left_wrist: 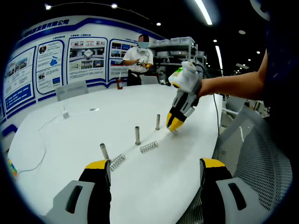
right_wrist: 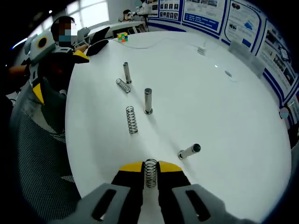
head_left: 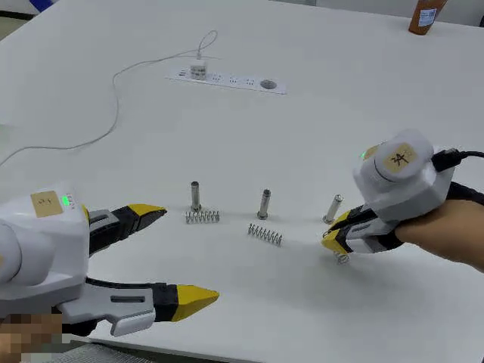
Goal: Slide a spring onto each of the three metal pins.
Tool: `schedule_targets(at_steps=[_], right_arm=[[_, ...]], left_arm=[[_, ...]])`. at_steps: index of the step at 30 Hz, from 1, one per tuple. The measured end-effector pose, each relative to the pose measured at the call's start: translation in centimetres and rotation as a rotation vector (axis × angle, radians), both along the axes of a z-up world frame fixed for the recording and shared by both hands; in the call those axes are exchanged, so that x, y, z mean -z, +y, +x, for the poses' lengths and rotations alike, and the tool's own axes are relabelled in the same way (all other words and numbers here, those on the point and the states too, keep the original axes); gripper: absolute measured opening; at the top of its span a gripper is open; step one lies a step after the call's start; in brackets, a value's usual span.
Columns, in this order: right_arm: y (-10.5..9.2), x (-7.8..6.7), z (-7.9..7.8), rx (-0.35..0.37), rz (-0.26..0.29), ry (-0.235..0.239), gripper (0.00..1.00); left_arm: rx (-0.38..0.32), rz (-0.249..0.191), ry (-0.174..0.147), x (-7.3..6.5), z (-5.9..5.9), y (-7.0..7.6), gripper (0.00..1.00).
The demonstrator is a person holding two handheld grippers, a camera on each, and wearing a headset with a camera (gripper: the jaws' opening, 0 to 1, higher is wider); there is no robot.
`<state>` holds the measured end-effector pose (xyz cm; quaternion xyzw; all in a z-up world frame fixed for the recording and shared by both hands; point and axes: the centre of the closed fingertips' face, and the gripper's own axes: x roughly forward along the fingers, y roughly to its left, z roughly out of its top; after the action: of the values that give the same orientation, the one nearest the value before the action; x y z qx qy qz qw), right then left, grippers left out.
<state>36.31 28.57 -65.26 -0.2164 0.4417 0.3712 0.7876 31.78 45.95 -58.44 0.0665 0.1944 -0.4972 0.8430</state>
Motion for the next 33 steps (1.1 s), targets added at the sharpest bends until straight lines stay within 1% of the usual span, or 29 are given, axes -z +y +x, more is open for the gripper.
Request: schedule_targets(at_steps=[5,12,19,28,33], right_arm=[[0.2,-0.7,-0.2,0.020,0.023,-0.011,0.12],[0.3,-1.1,-0.4,0.032,0.035,-0.020,0.12],[-0.1,-1.3,-0.3,0.047,0.049,-0.026,0.12],[-0.1,-1.7,0.1,0.072,0.087,-0.045,0.12],[-0.1,-2.4,0.4,0.095,0.129,-0.060,0.12]], left_arm=[[0.001,0.001,0.001,0.0,0.0,0.0,0.80],[0.001,0.001,0.000,0.0,0.0,0.1,0.80],[0.001,0.002,-0.001,0.0,0.0,0.1,0.80],[0.002,0.002,0.001,0.0,0.0,0.1,0.80],[0.000,0.002,0.002,0.0,0.1,0.2,0.80]])
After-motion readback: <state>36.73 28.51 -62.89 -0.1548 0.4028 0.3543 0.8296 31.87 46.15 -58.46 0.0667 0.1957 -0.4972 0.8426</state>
